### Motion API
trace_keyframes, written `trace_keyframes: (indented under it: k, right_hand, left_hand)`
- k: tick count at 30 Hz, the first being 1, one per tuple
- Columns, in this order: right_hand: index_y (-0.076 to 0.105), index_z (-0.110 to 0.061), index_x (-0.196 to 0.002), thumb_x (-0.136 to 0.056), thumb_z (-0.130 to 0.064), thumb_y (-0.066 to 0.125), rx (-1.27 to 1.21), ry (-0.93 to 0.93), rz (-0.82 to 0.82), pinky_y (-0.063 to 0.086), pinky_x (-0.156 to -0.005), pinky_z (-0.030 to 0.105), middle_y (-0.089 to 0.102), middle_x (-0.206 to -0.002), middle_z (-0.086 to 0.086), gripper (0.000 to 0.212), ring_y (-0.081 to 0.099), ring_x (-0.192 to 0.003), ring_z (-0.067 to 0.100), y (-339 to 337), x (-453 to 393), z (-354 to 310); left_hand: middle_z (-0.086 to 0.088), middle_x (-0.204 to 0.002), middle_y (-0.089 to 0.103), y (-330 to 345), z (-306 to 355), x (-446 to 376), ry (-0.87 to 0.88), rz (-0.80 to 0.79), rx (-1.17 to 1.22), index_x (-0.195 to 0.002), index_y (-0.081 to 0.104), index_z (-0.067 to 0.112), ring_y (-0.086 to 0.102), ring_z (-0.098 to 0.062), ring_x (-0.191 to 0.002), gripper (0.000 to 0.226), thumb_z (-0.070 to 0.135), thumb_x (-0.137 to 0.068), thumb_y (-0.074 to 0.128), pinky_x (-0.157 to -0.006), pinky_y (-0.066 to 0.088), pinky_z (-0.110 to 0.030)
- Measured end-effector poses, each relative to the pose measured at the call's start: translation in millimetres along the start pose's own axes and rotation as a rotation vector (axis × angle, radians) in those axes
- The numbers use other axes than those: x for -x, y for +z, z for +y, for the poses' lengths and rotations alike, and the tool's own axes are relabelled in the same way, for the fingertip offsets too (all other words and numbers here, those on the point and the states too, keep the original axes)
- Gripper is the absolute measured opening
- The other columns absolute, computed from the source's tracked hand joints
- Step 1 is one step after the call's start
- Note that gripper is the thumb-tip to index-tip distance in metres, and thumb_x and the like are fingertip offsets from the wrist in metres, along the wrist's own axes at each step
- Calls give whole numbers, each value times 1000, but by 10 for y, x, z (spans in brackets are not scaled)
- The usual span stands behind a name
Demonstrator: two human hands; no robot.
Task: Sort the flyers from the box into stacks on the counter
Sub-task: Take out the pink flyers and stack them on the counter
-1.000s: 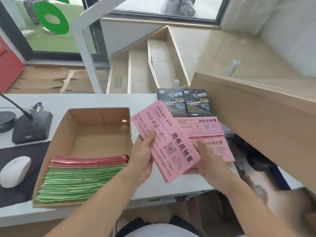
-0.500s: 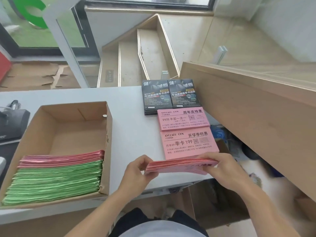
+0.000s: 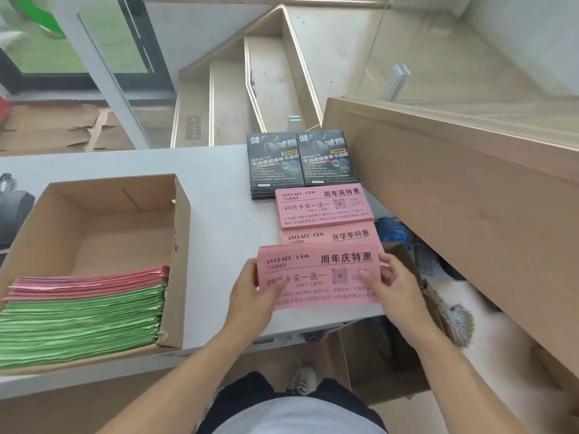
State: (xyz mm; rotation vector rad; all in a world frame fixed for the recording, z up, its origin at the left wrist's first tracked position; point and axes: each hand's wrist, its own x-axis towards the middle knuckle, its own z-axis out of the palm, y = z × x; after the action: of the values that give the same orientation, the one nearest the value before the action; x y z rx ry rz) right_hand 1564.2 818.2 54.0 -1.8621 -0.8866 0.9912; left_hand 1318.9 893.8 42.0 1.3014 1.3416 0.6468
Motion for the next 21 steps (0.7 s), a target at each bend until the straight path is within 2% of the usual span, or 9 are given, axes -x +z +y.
trace_keyframes:
  k: [2,6,8,10,11,13,16,18,21]
  right_hand:
    - [58,-25,-130,-95,-23,70,47,10,65,59,-80,28,75,-108,-12,37,72,-96,3,-42,-194,-58]
    - [58,-25,-135,-97,-23,67,270,-25,117,54,-77,25,70,-115,-11,39,68,-102,10,-105,-542,-113]
    - [54,-21,-139,-97,-22,66,436,-19,133,48,-80,29,64,-123,1,44,62,-109,18,-92,-647,-110]
    - [45,-22,-142,-96,-26,66,572,-16,130,46,-95,39,55,-131,9,51,54,-121,27,-71,-657,-73]
    - [44,-25,-140,-95,-27,66,603,-35,121,44,-100,43,53,-133,8,50,49,-126,29,-65,-626,-44]
    - [42,-24,-140,-93,-21,66,596,-12,78,40,-104,41,46,-140,5,52,42,-132,26,-70,-513,-22]
    - [41,-25,-141,-88,-9,66,690,29,-57,42,-101,34,35,-150,-2,60,38,-132,19,-56,-384,12]
    - [43,-26,-142,-87,-4,63,740,-19,-45,47,-99,36,34,-153,-3,63,42,-130,19,-36,-387,44]
    - [48,-23,-140,-89,-1,60,736,-43,27,54,-92,39,44,-146,1,57,51,-122,20,-51,-473,-1]
  left_hand:
    - [11,-106,67,80,126,-166,-5,37,-1,-117,51,28,66,-4,-95,37,19,-90,76,-70,56,-17]
    - [9,-106,65,300,190,-460,-33,78,-82,-132,49,27,66,-7,-87,59,25,-83,83,-71,54,-24]
    - [6,-122,56,342,121,-531,-76,67,-186,-148,38,20,62,-11,-100,87,34,-78,86,-83,53,-29]
    - [2,-138,43,346,-1,-519,-109,4,-304,-156,25,17,49,-16,-123,114,42,-67,92,-104,46,-38]
    - [2,-140,39,350,-57,-481,-103,-39,-361,-156,24,18,43,-17,-130,119,44,-63,93,-110,42,-41]
    - [4,-131,41,378,-122,-404,-56,-98,-424,-144,36,27,40,-18,-127,103,41,-60,94,-109,41,-40]
    - [9,-113,48,423,-126,-373,11,-61,-401,-123,54,37,46,-17,-116,64,34,-69,89,-99,45,-34]
    - [12,-104,49,440,-90,-401,20,-27,-364,-111,58,38,50,-17,-111,47,31,-74,85,-93,48,-33]
    - [11,-102,48,477,-19,-437,-2,-9,-368,-108,60,36,53,-16,-108,40,35,-75,82,-85,50,-33]
